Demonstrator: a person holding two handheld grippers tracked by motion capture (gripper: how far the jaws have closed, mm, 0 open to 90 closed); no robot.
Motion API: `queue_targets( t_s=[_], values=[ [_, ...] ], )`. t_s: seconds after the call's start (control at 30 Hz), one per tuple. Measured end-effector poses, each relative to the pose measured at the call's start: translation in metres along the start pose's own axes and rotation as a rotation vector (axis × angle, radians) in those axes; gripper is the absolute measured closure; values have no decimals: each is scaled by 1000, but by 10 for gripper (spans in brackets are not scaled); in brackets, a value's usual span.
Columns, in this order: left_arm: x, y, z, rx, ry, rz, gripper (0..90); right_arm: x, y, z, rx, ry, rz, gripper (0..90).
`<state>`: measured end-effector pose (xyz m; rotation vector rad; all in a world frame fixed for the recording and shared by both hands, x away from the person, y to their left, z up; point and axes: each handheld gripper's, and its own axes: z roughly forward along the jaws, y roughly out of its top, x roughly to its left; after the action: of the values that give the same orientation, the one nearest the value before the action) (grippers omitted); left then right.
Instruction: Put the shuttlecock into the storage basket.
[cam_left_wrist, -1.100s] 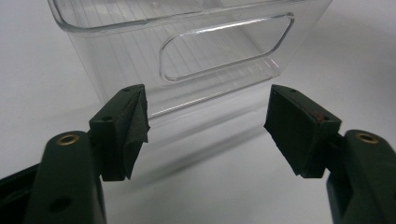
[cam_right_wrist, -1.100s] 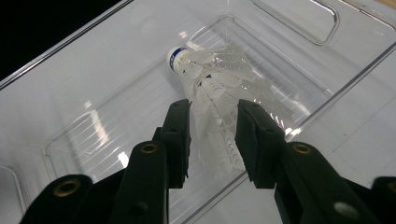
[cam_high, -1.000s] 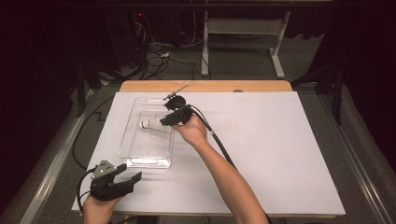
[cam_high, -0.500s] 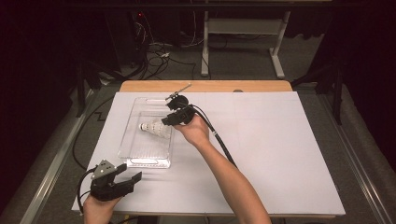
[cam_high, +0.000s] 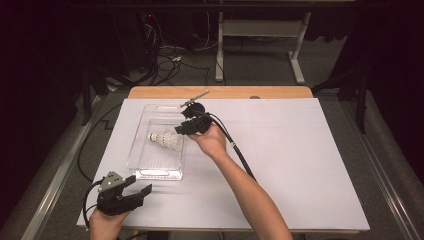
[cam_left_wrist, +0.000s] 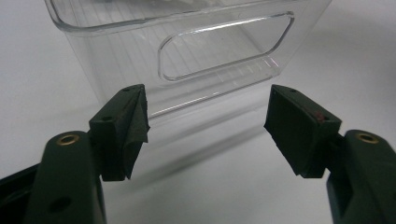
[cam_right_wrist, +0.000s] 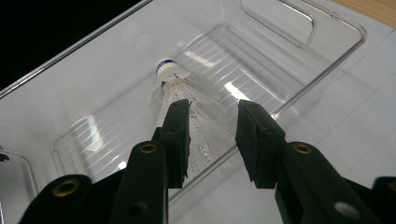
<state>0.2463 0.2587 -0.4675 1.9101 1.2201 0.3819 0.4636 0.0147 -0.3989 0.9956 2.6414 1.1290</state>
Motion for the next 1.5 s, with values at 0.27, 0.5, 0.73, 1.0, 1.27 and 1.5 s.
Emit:
queue_targets(
  t_s=[0.27, 0.5, 0.73, 1.0, 1.27, 1.5],
  values=[
    [0, 0, 0, 0, 1, 0, 309, -5, -7, -5, -12, -9, 8, 645],
    [0, 0, 0, 0, 2, 0, 310, -7, -12, -7, -22, -13, 9, 643],
    [0, 0, 0, 1, 2, 0, 309, -11, -17, -11, -22, -19, 17, 636],
    [0, 0, 0, 1, 2, -3, 309, -14, -21, -15, -26, -22, 26, 627],
    [0, 0, 0, 1, 2, -3, 309, -17, -26, -16, -27, -27, 28, 617],
    [0, 0, 0, 1, 1, -3, 309, -20, -29, -18, -25, -30, 28, 605]
  ],
)
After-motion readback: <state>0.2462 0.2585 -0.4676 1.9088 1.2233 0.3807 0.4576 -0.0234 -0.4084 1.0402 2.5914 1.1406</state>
